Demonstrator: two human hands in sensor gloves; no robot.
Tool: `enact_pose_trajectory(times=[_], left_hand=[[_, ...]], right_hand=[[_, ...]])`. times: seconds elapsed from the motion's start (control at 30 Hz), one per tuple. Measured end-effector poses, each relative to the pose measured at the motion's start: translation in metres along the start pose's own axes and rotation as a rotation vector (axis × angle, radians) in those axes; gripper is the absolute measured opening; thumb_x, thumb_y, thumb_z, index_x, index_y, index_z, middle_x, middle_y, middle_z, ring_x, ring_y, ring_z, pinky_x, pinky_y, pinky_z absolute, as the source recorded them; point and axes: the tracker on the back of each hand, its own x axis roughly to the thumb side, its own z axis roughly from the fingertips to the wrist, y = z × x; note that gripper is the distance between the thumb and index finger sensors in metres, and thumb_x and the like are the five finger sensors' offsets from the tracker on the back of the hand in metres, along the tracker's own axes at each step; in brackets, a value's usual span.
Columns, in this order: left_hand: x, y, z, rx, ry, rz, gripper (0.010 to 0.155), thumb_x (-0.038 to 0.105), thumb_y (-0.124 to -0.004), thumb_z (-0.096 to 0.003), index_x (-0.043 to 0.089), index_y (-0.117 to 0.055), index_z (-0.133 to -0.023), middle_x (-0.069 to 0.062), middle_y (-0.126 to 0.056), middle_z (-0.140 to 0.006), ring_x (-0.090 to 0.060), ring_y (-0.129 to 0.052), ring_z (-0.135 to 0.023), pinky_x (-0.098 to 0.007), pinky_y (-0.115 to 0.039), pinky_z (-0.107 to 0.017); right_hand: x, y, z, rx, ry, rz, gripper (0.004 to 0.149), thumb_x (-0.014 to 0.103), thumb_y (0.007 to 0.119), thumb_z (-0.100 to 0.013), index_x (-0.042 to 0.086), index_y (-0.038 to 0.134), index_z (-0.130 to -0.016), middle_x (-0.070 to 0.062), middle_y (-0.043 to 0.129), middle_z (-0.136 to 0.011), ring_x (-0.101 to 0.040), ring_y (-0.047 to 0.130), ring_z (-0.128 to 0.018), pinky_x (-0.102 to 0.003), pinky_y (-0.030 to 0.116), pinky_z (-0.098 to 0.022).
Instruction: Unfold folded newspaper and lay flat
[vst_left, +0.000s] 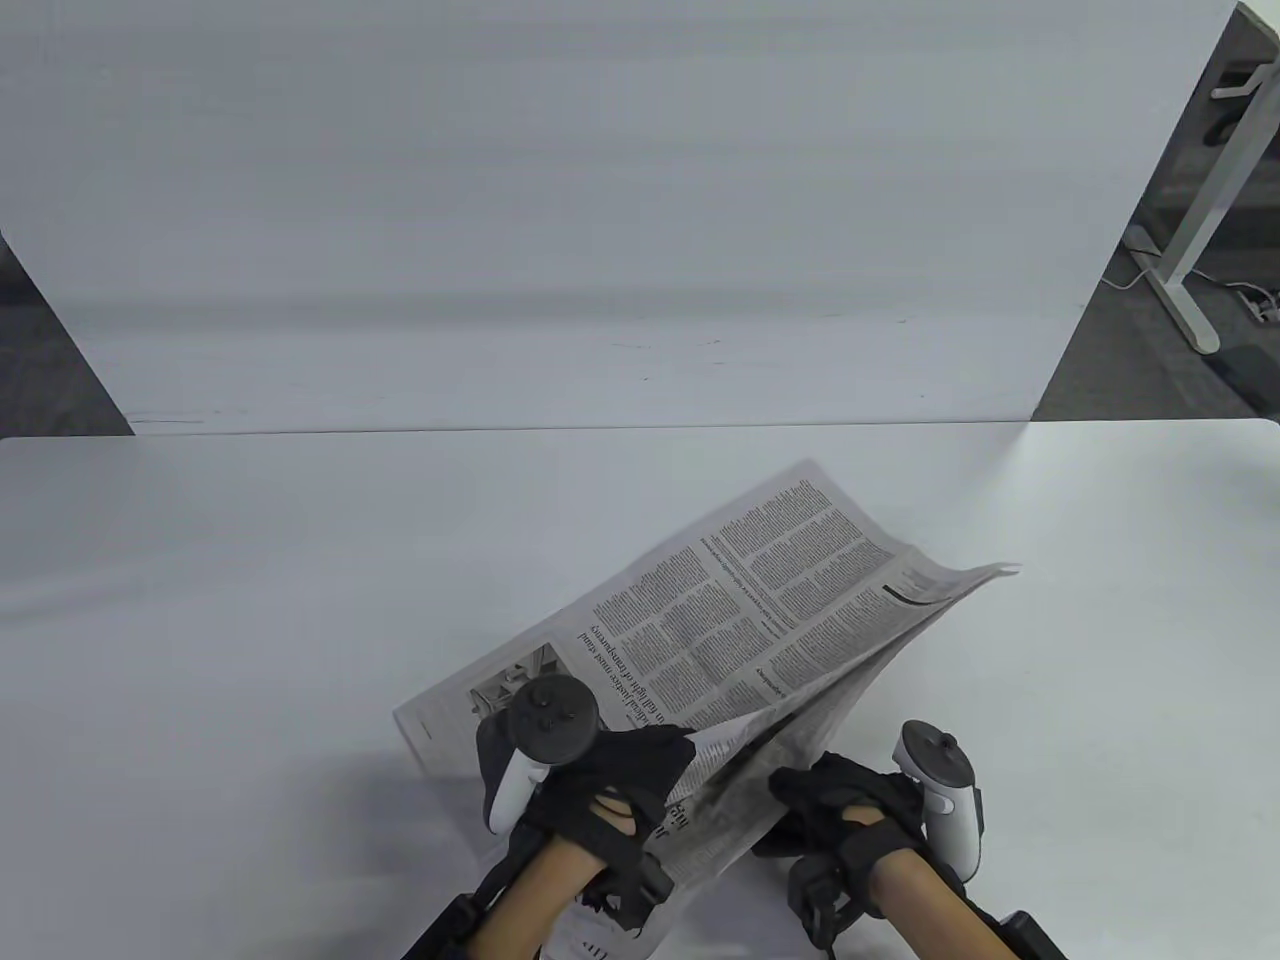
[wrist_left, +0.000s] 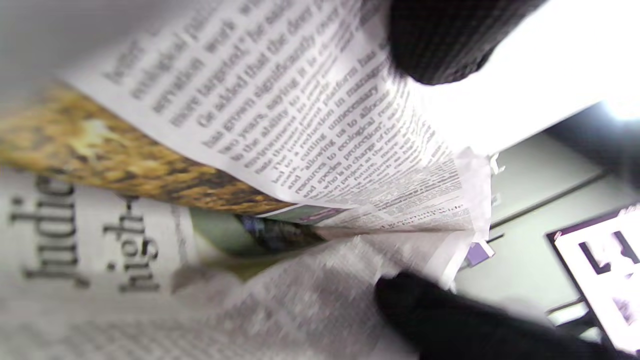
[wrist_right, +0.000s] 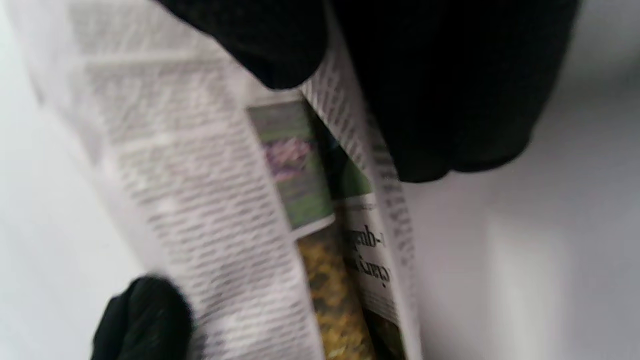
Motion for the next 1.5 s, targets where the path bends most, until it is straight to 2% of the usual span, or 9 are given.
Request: enact_pose_trajectory(times=[0.17,0.43,0.6,0.73,0.93,1.1,1.2,1.4,1.5], left_hand=[[-0.005,0.046,0.001,0.086,-0.002,0.159,0.045,0.035,-0.079,-0.046,0.009,-0.094,-0.08,-0.024,-0.103,-0.073,-0.04,-0.114,-0.055,-0.049,-0.092,-0.041],[-0.042,0.107,0.004,0.193,0.099,0.276,0.045,0.034,-0.081,-0.0454,0.008,-0.096,-0.078,-0.025,-0.105,-0.071,-0.038,-0.117,-0.049,-0.048,-0.093,-0.038],[-0.068,0.14,0.01,0.233,0.164,0.312,0.043,0.035,-0.084,-0.0444,0.01,-0.098,-0.077,-0.023,-0.106,-0.071,-0.038,-0.117,-0.048,-0.049,-0.092,-0.039],[-0.088,0.164,0.017,0.281,0.239,0.242,0.042,0.035,-0.085,-0.0443,0.011,-0.098,-0.076,-0.022,-0.106,-0.071,-0.037,-0.117,-0.046,-0.05,-0.09,-0.039],[-0.116,0.185,0.027,0.388,0.387,0.151,0.042,0.034,-0.085,-0.044,0.011,-0.098,-0.077,-0.023,-0.104,-0.074,-0.04,-0.115,-0.046,-0.053,-0.088,-0.04],[-0.129,0.194,0.035,0.447,0.565,-0.074,0.042,0.033,-0.086,-0.0438,0.011,-0.099,-0.077,-0.024,-0.104,-0.075,-0.04,-0.114,-0.048,-0.052,-0.087,-0.041],[-0.13,0.193,0.035,0.432,0.638,-0.217,0.041,0.032,-0.087,-0.0433,0.012,-0.1,-0.076,-0.023,-0.101,-0.079,-0.041,-0.111,-0.052,-0.053,-0.084,-0.045],[-0.129,0.187,0.029,0.415,0.665,-0.349,0.041,0.034,-0.087,-0.0427,0.014,-0.101,-0.076,-0.023,-0.094,-0.087,-0.043,-0.104,-0.059,-0.054,-0.079,-0.051],[-0.131,0.189,0.03,0.42,0.684,-0.383,0.046,0.037,-0.085,-0.0439,0.015,-0.094,-0.083,-0.022,-0.092,-0.09,-0.044,-0.101,-0.064,-0.056,-0.076,-0.053]], right_hand=[[0.026,-0.03,0.006,0.023,-0.038,0.088,0.064,0.015,0.08,-0.044,-0.002,0.05,-0.099,-0.03,0.092,-0.077,-0.052,0.104,-0.054,-0.049,0.093,-0.033],[0.043,-0.107,0.01,-0.054,-0.002,0.175,0.06,0.016,0.081,-0.044,-0.002,0.059,-0.097,-0.026,0.096,-0.073,-0.05,0.105,-0.049,-0.047,0.091,-0.031],[0.05,-0.145,0.018,-0.135,0.006,0.193,0.059,0.017,0.082,-0.044,-0.001,0.062,-0.097,-0.024,0.097,-0.072,-0.049,0.105,-0.049,-0.048,0.089,-0.032],[0.053,-0.168,0.027,-0.209,0.029,0.242,0.06,0.018,0.082,-0.045,0.0,0.061,-0.097,-0.024,0.097,-0.072,-0.049,0.104,-0.05,-0.048,0.088,-0.033],[0.051,-0.193,0.034,-0.34,0.078,0.306,0.06,0.018,0.083,-0.044,-0.001,0.062,-0.097,-0.024,0.098,-0.072,-0.05,0.103,-0.05,-0.049,0.088,-0.033],[0.049,-0.205,0.038,-0.469,0.12,0.39,0.06,0.017,0.084,-0.043,-0.001,0.063,-0.096,-0.024,0.099,-0.069,-0.05,0.104,-0.049,-0.05,0.088,-0.032],[0.047,-0.207,0.038,-0.522,0.144,0.441,0.06,0.016,0.085,-0.042,-0.002,0.065,-0.096,-0.023,0.1,-0.068,-0.049,0.104,-0.047,-0.05,0.088,-0.031],[0.046,-0.204,0.035,-0.54,0.157,0.483,0.061,0.017,0.085,-0.041,-0.002,0.064,-0.096,-0.024,0.099,-0.069,-0.049,0.104,-0.048,-0.05,0.087,-0.031],[0.046,-0.207,0.036,-0.557,0.153,0.468,0.066,0.02,0.086,-0.042,-0.001,0.059,-0.098,-0.026,0.094,-0.076,-0.052,0.1,-0.055,-0.051,0.085,-0.035]])
